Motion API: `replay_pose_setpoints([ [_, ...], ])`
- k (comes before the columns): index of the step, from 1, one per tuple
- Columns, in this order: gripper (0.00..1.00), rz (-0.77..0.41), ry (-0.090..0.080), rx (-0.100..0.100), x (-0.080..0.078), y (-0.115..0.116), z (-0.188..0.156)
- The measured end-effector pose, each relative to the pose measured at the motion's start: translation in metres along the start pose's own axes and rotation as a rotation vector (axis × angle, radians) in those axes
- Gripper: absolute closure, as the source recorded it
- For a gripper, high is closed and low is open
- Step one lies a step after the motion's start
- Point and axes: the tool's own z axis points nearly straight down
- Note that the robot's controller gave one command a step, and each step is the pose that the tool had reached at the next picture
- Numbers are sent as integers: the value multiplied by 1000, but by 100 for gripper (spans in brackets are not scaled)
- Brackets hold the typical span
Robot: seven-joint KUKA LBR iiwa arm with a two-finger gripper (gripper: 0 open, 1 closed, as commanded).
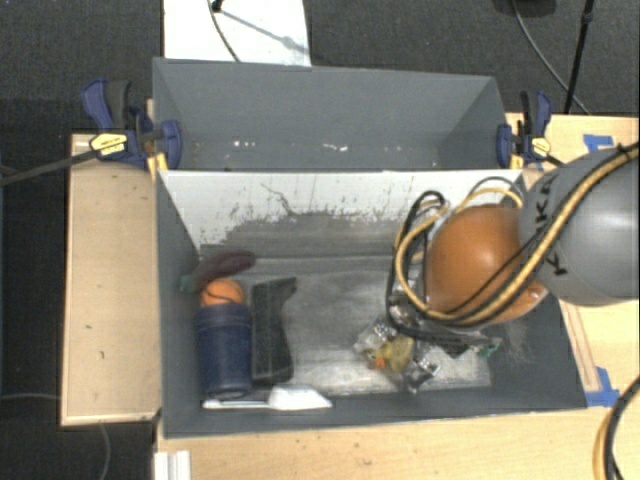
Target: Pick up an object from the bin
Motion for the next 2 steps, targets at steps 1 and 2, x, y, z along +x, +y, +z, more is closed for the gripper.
replay_pose_setpoints([
  [1, 100, 0, 9, -5, 1, 1, -4],
  [2, 100, 2, 15, -7, 2, 1, -11],
])
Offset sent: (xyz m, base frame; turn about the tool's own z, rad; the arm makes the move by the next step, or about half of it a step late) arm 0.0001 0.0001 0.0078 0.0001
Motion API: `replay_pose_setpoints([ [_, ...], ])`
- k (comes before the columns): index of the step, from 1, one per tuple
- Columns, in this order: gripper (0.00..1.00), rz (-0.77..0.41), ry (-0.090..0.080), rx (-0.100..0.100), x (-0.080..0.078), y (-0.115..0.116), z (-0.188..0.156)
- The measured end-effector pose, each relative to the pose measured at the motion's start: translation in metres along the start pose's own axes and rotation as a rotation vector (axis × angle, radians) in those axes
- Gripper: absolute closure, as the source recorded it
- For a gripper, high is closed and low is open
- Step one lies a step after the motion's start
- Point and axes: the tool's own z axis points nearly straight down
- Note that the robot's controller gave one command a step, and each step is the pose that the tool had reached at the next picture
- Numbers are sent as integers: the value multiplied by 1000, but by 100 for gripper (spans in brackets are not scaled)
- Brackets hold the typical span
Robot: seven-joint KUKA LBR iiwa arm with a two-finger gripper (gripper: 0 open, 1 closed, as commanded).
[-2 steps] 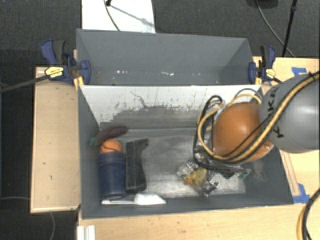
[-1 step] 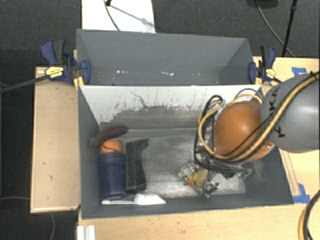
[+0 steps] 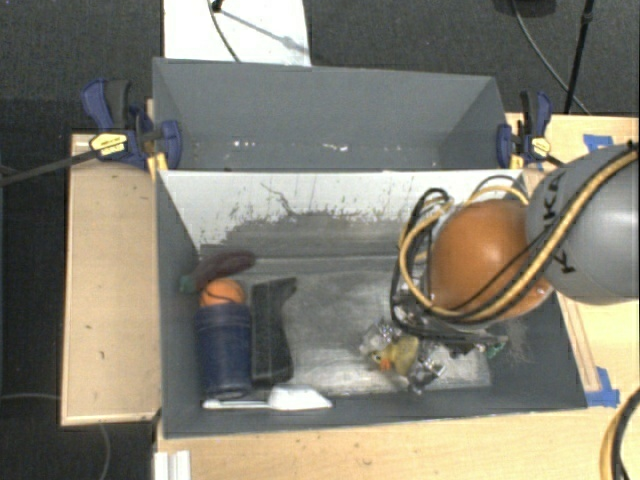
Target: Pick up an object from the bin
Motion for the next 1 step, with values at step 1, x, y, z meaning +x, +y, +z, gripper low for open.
replay_pose_setpoints([
  [1, 100, 1, 2, -1, 0, 0, -5],
])
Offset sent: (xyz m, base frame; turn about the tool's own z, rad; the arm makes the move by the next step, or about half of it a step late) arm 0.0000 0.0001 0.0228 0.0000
